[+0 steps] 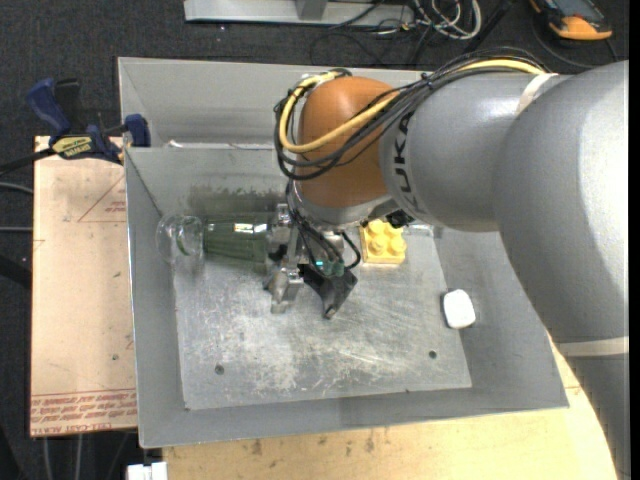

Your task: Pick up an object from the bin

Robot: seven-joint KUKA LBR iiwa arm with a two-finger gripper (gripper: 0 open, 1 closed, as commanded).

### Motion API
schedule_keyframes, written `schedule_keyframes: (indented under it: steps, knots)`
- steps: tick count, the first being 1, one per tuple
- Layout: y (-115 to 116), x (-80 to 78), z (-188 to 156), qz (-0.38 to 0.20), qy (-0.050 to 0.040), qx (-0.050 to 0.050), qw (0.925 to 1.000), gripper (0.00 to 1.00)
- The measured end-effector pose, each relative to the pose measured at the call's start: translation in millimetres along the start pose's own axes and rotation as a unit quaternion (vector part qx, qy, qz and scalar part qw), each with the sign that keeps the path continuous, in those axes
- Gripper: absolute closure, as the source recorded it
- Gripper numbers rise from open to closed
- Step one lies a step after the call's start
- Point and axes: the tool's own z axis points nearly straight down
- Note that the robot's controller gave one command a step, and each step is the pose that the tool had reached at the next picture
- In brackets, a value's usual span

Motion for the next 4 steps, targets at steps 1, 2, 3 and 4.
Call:
schedule_keyframes:
  steps: [1,2,3,4]
  knots:
    - [-0.5,-2.2,-4.6,0.001,-0.0040,0.000,1.0000,0.00]
    - [3.5,-17.3,12.8,0.118,-0.0097,-0.010,0.9929,0.00]
    - [-1.5,-15.1,23.7,0.148,-0.0091,-0.003,0.9890,0.00]
    - [8.1,-23.7,43.6,0.203,-0.0051,-0.002,0.9791,0.00]
